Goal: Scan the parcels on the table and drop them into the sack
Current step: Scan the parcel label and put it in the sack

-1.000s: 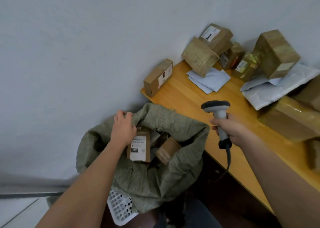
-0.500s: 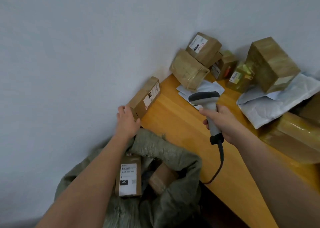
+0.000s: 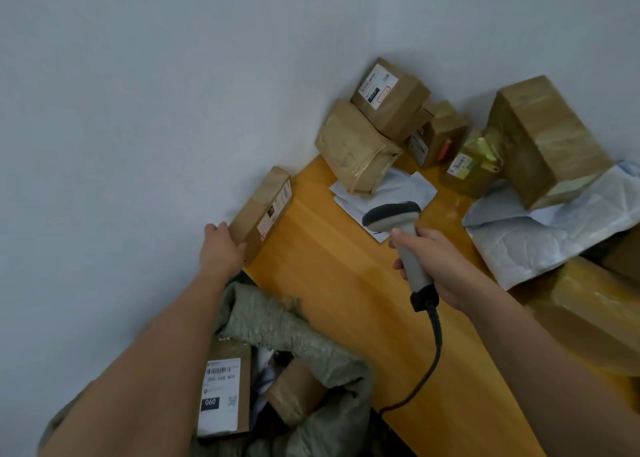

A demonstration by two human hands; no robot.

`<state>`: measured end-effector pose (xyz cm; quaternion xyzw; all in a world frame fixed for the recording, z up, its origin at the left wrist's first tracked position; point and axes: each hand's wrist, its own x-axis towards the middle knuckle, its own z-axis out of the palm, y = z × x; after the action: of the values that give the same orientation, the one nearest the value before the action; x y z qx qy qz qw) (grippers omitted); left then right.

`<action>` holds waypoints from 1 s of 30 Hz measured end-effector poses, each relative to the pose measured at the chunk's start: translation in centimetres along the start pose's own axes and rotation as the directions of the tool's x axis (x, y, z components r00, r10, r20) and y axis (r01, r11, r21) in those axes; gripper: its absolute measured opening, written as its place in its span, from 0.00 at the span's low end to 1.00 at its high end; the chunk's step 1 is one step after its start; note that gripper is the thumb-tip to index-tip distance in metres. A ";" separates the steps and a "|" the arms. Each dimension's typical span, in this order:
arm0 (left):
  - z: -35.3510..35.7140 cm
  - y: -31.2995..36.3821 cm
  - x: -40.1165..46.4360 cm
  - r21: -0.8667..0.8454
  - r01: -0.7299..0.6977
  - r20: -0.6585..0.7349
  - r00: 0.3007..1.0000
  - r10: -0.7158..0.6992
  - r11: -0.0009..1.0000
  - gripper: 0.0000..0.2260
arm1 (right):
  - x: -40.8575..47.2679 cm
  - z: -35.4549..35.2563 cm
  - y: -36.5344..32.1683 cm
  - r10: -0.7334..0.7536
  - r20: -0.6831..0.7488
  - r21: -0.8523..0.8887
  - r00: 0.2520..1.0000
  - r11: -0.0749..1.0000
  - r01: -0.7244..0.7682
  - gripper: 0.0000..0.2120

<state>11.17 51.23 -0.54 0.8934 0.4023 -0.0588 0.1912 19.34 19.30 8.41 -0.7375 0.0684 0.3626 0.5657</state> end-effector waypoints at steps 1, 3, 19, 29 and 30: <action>0.1 0.1 -0.2 0.003 0.012 0.003 1.000 -0.012 1.000 0.15 | 0.0 -0.1 -0.1 0.005 -0.003 0.017 1.000 1.000 -0.005 0.18; 0.2 0.2 -1.0 -0.057 0.030 -0.006 1.000 -0.030 0.998 0.14 | -0.3 -0.1 -0.3 0.005 -0.010 0.047 1.000 0.999 -0.005 0.17; 1.6 4.2 -15.7 -0.844 0.413 0.477 0.869 0.129 0.342 0.19 | -16.5 -0.5 -3.1 -0.285 -0.156 0.071 0.946 0.952 0.299 0.18; 1.1 6.3 -20.3 -0.851 0.391 0.459 0.879 0.132 0.351 0.19 | -25.9 -2.7 -2.7 -0.376 -0.199 0.119 0.905 0.907 0.404 0.20; 1.0 6.4 -20.7 -0.854 0.392 0.456 0.881 0.127 0.343 0.19 | -26.3 -2.7 -2.7 -0.383 -0.202 0.139 0.901 0.900 0.414 0.20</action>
<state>2.14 32.59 5.80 0.5473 0.3815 -0.0386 0.7439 2.78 9.65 26.90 -0.7100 -0.0043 0.1670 0.6841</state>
